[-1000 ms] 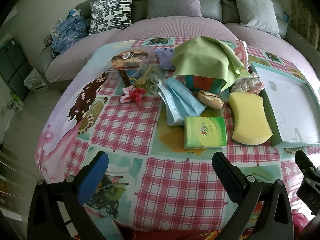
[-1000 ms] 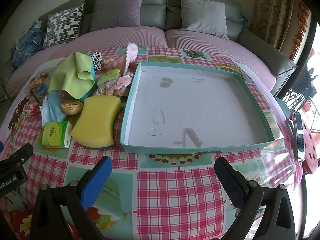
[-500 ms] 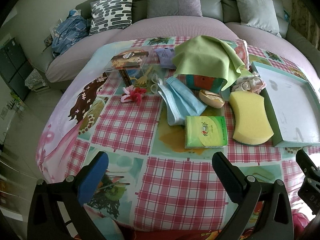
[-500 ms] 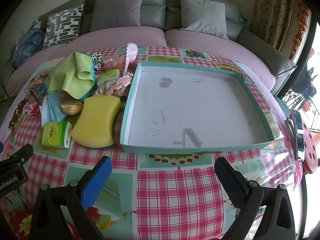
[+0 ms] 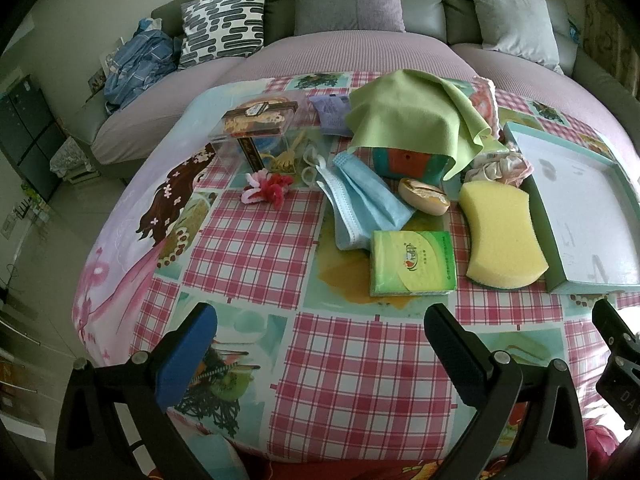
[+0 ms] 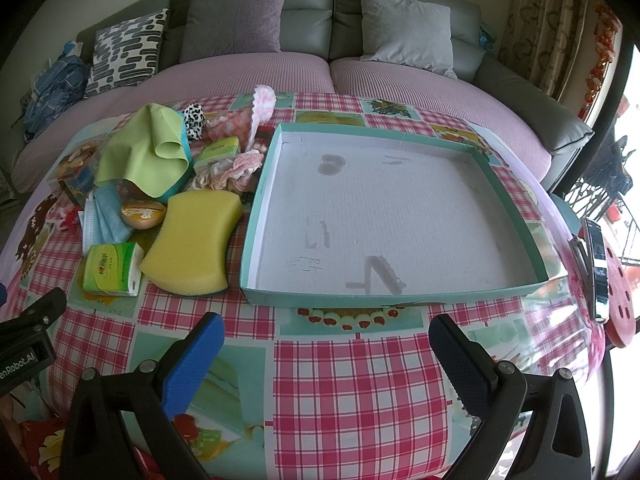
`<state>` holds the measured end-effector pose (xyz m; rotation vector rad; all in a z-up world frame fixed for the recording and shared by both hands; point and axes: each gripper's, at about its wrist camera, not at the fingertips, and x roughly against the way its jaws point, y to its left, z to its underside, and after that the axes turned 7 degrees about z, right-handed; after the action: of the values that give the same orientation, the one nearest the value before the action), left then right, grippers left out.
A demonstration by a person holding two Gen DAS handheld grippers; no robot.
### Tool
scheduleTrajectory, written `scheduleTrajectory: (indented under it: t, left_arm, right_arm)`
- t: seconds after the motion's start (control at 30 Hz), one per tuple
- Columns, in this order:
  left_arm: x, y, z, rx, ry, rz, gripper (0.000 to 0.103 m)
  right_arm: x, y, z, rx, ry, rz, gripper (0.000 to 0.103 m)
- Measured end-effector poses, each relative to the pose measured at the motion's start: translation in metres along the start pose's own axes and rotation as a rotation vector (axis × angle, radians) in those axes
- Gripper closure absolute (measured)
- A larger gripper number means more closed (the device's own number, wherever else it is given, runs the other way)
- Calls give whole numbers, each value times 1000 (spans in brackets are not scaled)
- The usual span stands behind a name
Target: Organize soft objects
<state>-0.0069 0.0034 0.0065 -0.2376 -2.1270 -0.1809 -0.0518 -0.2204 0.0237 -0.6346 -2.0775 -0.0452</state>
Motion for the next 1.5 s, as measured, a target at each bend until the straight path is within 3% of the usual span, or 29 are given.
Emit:
scheduleTrajectory:
  t: [0.27, 0.57, 0.73, 1.07, 1.23, 1.5]
  left_arm:
    - [4, 6, -1, 24, -15, 25, 0]
    - [1, 32, -14, 79, 3, 152, 0]
    - [-4, 47, -22, 119, -14, 153, 0]
    - [-31, 35, -26, 111, 23, 318, 0]
    - [-41, 10, -30, 24, 78, 251, 0]
    - [-57, -22, -33, -49, 144, 217, 0]
  right_arm:
    - [1, 1, -1, 2, -3, -1, 0]
    - [8, 17, -10, 51, -28, -135, 0]
    - [5, 33, -22, 42, -34, -226, 0]
    - [-11, 33, -32, 8, -7, -249, 0]
    - [-16, 32, -39, 14, -3, -211, 0]
    - [-27, 19, -43, -12, 26, -193, 0]
